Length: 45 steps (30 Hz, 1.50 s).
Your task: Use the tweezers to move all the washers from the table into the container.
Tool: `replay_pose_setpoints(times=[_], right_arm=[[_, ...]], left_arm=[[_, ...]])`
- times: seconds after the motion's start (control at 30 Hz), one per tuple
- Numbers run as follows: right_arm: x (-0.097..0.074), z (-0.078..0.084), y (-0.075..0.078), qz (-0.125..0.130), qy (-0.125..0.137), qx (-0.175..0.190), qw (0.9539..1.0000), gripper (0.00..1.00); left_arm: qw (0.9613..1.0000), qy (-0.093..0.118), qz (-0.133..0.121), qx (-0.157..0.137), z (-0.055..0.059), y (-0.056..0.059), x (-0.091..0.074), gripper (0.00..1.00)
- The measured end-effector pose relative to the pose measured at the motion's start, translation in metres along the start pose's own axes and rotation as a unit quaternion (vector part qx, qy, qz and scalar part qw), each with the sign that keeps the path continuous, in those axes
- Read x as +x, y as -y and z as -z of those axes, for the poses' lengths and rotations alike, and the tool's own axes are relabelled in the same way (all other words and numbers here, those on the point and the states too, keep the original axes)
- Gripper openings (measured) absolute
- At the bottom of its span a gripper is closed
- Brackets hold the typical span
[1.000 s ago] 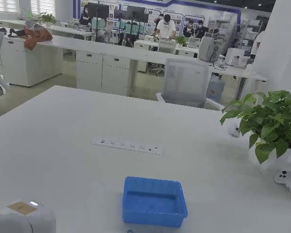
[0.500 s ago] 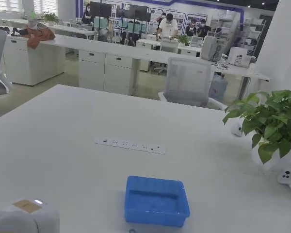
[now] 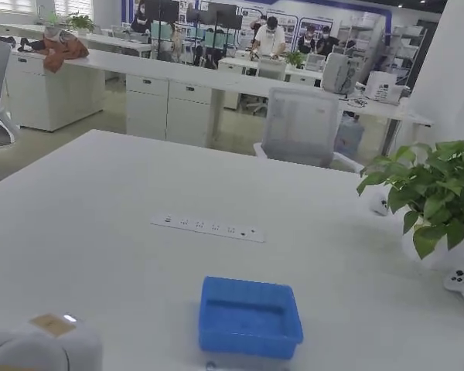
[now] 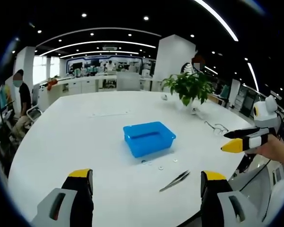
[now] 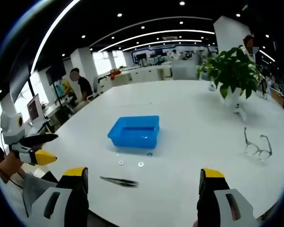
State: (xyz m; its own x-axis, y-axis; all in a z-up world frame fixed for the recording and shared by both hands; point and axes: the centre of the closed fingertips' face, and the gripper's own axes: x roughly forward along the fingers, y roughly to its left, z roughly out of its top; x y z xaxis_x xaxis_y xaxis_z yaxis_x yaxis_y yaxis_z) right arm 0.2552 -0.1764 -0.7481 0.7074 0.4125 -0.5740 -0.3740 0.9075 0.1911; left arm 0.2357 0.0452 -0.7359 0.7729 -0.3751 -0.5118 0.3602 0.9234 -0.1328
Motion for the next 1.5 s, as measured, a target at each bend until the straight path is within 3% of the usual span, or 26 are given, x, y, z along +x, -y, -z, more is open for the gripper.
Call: replay_pose_setpoints(times=[0.57,0.8,0.9,1.0,1.23,1.4,1.43,1.47,1.5], right_arm=[[-0.004,0.0,0.001,0.005,0.001,-0.002,1.0,0.95],[-0.006,0.003,0.002,0.008,0.0,-0.001,1.0,0.95],[-0.006,0.003,0.003,0.009,0.001,-0.001,1.0,0.95],[-0.007,0.002,0.005,0.012,0.002,0.001,0.9999,0.95],[-0.008,0.006,0.008,0.016,-0.005,-0.001,0.9999,0.95],[-0.008,0.01,0.01,0.019,-0.008,0.008,0.9998,0.95],[-0.008,0.011,0.01,0.018,-0.009,0.008,0.9998,0.95],[-0.007,0.013,0.009,0.017,-0.012,0.008,0.9998,0.94],[-0.007,0.015,0.009,0.017,-0.017,0.005,0.9997,0.94]], left_arm=[[0.9995,-0.018,0.017,0.018,0.007,0.008,0.007,0.94],[0.9974,-0.027,0.05,0.045,0.014,0.02,0.017,0.86],[0.9935,-0.027,0.083,0.074,0.017,0.03,0.023,0.79],[0.9909,-0.037,0.099,0.084,0.023,0.032,0.03,0.7],[0.9746,-0.09,0.169,0.117,0.05,0.049,0.046,0.53],[0.9654,-0.132,0.188,0.123,0.071,0.056,0.062,0.47],[0.9611,-0.143,0.197,0.131,0.076,0.059,0.065,0.45],[0.9598,-0.146,0.199,0.134,0.078,0.06,0.067,0.43],[0.956,-0.156,0.201,0.145,0.083,0.061,0.071,0.41]])
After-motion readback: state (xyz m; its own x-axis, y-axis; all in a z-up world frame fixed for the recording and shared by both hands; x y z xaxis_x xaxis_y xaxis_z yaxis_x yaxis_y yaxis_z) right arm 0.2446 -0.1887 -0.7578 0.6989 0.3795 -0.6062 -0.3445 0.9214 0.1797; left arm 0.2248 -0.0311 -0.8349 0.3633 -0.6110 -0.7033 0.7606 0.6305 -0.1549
